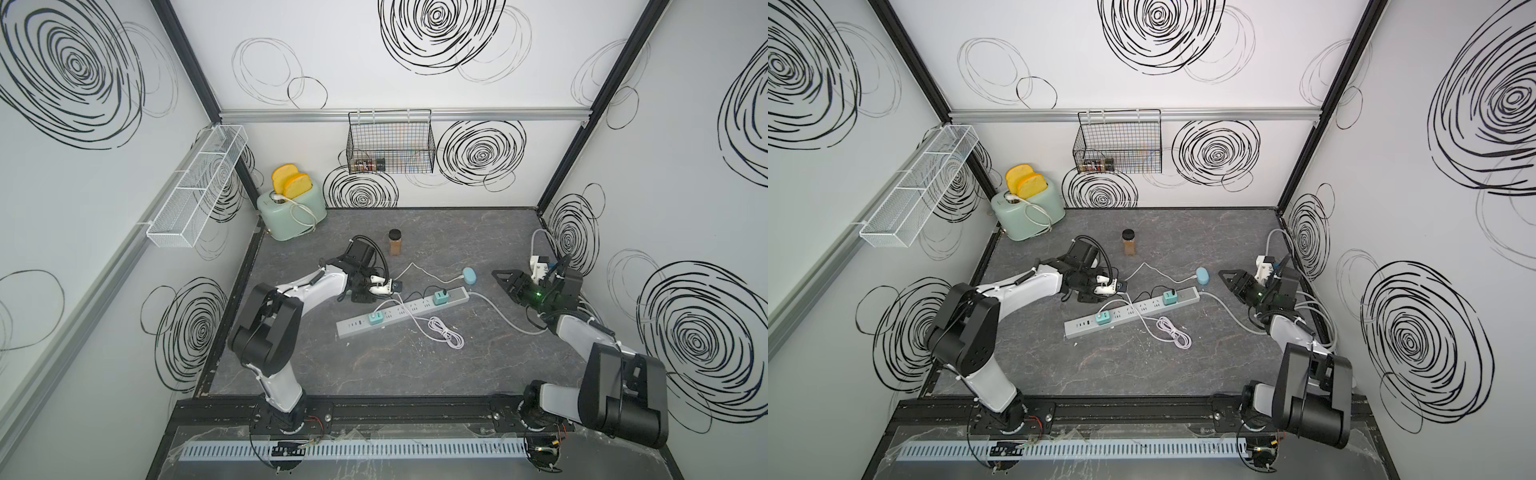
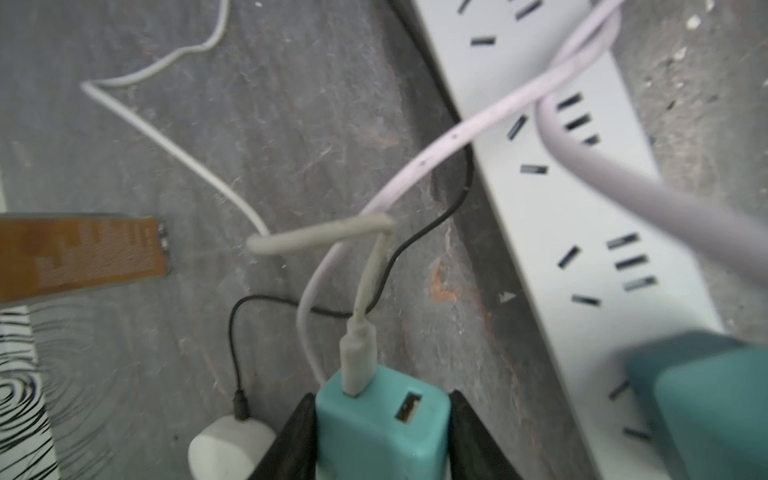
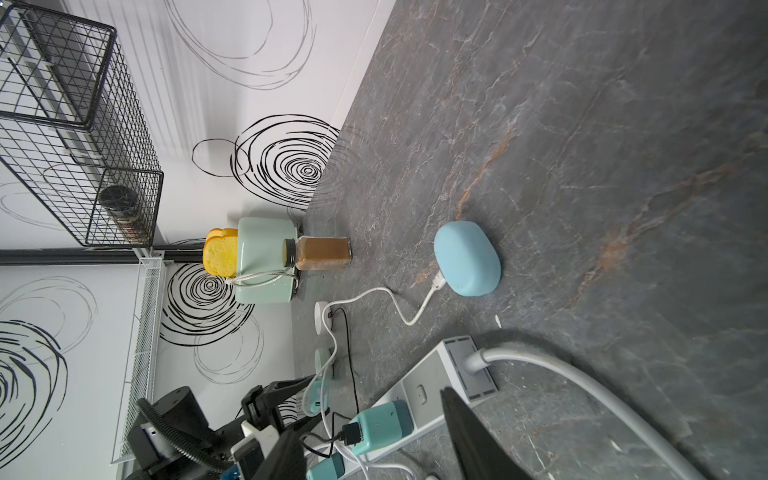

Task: Charge the bluetooth headset
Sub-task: Pick up the plug from the center of the board.

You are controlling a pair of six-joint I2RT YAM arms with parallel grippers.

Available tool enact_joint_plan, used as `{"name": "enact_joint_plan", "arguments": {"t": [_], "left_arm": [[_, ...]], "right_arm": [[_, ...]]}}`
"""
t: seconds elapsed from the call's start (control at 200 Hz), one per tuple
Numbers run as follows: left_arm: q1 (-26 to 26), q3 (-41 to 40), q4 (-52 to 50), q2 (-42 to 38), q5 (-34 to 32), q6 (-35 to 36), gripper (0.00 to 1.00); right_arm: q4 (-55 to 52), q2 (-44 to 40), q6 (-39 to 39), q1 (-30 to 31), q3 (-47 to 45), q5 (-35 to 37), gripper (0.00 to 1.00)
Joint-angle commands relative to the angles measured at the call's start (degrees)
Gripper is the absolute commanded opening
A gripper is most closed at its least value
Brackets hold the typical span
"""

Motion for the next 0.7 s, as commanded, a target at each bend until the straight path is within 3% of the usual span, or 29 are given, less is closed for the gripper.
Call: {"name": "enact_joint_plan", "arguments": {"t": [0.0,0.25,0.41,0.565,0.691], "left_arm": [[1.87,1.56,-2.61,-5.48,1.81,-1.87,0.31],[2.76,2.98,-5.00,-9.86,3.21,-7.46,0.29],[0.81,2.69,1.01,-14.25,5.53,-19.71,0.26],[-2.36,-1.53,13.24,-19.18,4.79,-36.56,0.24],[-5.40,-4.18,18.42,-19.92,1.26,-42.51,0.23]], "right_arm": [[-0.85,-1.84,0.16,1.78,0.32,-0.54,0.58],[-10.99,-3.71,-5.32,7.93,7.94,-3.19,0.55],[-12.09,-4.49,-6.75,15.37,12.68,-6.10,0.55],[-8.88,-6.33,-3.94,24.49,14.78,-3.00,0.55],[-7.03,-5.94,0.63,29.23,15.58,0.96,0.54]]}}
